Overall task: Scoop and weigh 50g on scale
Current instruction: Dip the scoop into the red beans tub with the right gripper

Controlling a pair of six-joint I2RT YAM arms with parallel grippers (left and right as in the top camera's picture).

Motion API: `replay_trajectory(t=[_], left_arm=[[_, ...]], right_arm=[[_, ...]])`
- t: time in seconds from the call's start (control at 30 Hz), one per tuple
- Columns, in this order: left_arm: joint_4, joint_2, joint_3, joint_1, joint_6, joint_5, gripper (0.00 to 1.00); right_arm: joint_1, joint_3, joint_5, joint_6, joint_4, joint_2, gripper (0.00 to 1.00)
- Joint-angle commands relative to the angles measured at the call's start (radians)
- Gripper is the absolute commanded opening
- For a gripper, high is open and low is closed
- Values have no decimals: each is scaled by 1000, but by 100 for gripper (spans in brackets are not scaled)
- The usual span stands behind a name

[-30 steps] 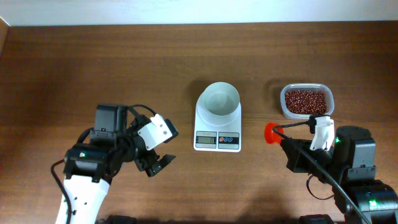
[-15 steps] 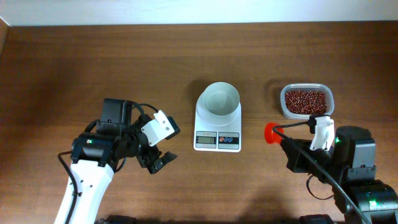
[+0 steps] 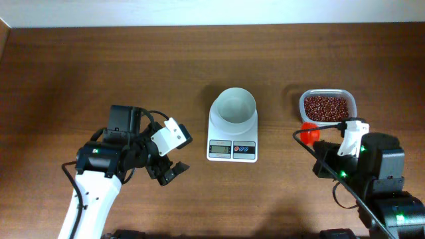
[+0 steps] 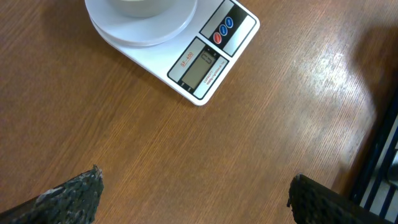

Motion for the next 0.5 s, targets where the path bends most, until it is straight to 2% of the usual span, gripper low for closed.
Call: replay_trajectory(t=[0.0,0.07,0.17,0.47], left_arm=[[-1,2,-10,5,19,21,99],[-1,2,-10,5,19,21,99],[-1,2,-10,5,19,21,99],[-1,2,-10,5,19,21,99]], right_arm=[[-8,90,178,-45,-21,-2,4],[-8,140,312,-48,-70,24,4],[-8,172,382,-108,-70,114,4],[-48,327,458,-228,160,675,4]])
